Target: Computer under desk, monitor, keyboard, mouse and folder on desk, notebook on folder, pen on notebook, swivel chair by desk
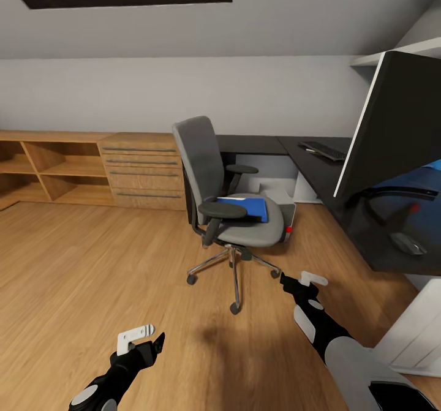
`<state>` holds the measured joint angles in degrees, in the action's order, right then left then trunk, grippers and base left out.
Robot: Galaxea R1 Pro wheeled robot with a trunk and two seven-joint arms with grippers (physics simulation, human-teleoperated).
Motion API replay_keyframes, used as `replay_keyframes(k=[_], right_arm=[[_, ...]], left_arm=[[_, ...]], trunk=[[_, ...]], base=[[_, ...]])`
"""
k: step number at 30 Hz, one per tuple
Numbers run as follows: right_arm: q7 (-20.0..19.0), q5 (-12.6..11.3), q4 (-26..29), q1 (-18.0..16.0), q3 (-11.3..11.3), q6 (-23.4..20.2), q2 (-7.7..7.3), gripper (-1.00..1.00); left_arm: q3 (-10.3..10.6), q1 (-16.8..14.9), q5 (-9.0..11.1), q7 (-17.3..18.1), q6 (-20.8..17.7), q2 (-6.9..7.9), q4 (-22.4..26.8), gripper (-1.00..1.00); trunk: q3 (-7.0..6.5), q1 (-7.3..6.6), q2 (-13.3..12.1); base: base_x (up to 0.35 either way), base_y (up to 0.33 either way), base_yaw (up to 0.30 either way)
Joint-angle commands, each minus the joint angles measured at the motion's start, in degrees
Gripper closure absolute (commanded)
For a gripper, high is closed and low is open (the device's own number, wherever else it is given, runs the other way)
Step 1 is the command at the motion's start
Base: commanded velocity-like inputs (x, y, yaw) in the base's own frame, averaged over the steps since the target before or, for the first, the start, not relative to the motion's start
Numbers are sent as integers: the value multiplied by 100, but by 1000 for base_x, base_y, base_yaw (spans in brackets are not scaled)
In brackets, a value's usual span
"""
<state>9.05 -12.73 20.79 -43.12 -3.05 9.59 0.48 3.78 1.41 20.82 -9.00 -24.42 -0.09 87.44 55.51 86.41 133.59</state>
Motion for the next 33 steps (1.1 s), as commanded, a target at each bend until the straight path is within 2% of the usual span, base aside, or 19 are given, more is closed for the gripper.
replay_keyframes(k=[1,25,30,33], right_arm=[[-8,-32,-3,-3,-23,25,5,-100],[-20,-79,-7,-9,-59,-42,-21,-100],[-21,-312,23,-30,-102,-261,-27,-100],[-33,-678,89,-135,-116,-606,-36,-100]], left_arm=[[5,0,61,-50,-19,1,10,-100],[-7,0,70,-49,-19,9,22,-100],[-6,0,71,-49,-19,4,26,-100],[-7,0,71,-47,-19,7,27,-100]], trunk=[[4,-1,2],[4,-1,2],[4,-1,2],[4,-1,2]], base=[[0,0,0],[0,0,0],[0,0,0],[0,0,0]])
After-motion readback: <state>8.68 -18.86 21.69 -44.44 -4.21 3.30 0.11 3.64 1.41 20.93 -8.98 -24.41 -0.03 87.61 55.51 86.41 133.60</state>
